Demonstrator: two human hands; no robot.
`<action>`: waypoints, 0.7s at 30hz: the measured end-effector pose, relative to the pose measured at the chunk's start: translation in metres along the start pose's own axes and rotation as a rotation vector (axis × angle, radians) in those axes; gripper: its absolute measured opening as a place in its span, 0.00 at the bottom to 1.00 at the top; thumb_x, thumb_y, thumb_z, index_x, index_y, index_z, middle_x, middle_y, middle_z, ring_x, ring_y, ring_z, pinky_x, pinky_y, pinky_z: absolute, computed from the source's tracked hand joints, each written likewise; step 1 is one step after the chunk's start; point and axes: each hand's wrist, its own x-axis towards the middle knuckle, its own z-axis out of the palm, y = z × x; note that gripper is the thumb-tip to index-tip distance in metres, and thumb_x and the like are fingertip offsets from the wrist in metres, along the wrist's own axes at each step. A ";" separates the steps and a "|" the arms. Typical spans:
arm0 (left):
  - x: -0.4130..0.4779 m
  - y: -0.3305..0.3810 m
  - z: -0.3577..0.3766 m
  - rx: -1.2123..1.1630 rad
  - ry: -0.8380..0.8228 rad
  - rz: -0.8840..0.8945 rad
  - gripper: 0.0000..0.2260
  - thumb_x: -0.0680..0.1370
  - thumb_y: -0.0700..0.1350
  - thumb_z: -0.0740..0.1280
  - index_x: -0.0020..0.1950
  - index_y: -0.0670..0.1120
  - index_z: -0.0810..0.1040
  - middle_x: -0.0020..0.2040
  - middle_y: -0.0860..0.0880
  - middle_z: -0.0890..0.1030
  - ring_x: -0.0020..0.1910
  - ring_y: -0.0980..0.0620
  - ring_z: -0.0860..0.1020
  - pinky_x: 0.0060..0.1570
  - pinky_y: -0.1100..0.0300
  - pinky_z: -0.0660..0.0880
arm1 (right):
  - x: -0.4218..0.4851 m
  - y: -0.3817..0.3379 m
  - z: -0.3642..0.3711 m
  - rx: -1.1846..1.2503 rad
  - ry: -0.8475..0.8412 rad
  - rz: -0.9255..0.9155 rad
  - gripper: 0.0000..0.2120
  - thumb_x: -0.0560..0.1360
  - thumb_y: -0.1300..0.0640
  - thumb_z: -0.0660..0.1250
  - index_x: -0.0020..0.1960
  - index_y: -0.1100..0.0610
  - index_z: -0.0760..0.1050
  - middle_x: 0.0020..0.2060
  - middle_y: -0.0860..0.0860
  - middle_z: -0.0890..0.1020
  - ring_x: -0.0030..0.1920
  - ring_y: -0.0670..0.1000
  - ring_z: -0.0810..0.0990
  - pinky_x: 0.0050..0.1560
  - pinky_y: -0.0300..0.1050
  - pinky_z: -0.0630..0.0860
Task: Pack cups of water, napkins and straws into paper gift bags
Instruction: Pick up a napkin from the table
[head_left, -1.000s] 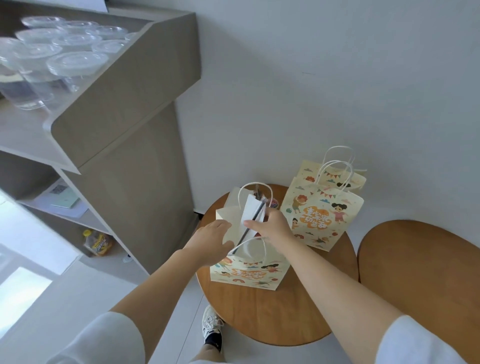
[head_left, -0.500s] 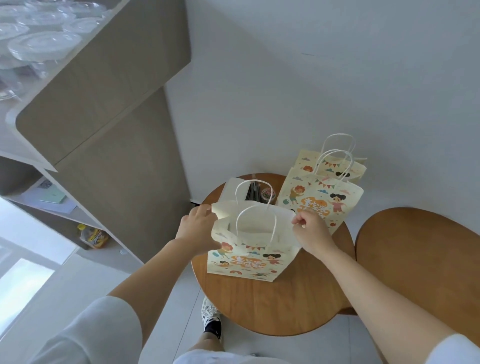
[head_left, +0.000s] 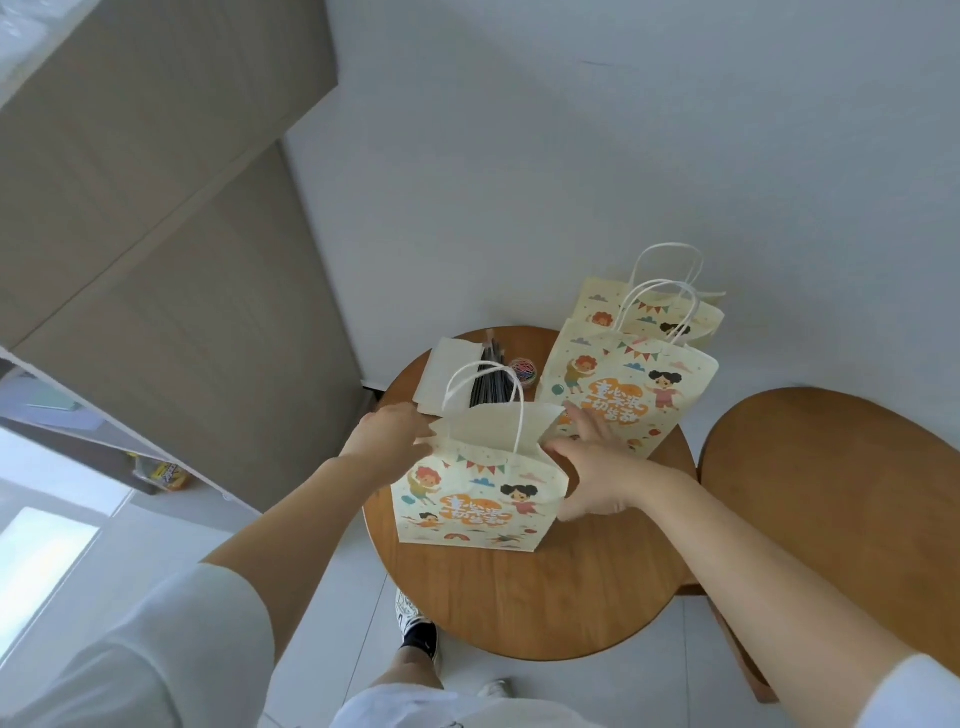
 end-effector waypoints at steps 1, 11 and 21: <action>0.002 -0.001 0.000 -0.013 0.000 -0.002 0.13 0.80 0.48 0.63 0.63 0.47 0.78 0.62 0.49 0.75 0.60 0.50 0.74 0.62 0.57 0.71 | 0.003 -0.001 -0.001 -0.064 0.017 -0.011 0.44 0.65 0.41 0.73 0.74 0.47 0.55 0.74 0.50 0.32 0.73 0.56 0.29 0.73 0.59 0.40; 0.005 -0.008 -0.001 -0.029 -0.005 0.015 0.13 0.79 0.48 0.64 0.62 0.49 0.79 0.59 0.52 0.78 0.58 0.52 0.75 0.60 0.59 0.73 | 0.021 -0.006 0.000 -0.136 0.228 -0.137 0.13 0.75 0.52 0.63 0.55 0.57 0.78 0.55 0.53 0.70 0.57 0.53 0.67 0.58 0.46 0.61; -0.001 -0.003 -0.009 0.089 -0.019 0.105 0.13 0.81 0.48 0.61 0.64 0.50 0.77 0.59 0.50 0.79 0.57 0.51 0.77 0.58 0.58 0.74 | 0.015 -0.001 0.008 0.109 0.336 -0.095 0.12 0.78 0.60 0.62 0.40 0.65 0.75 0.41 0.52 0.69 0.40 0.52 0.71 0.38 0.43 0.62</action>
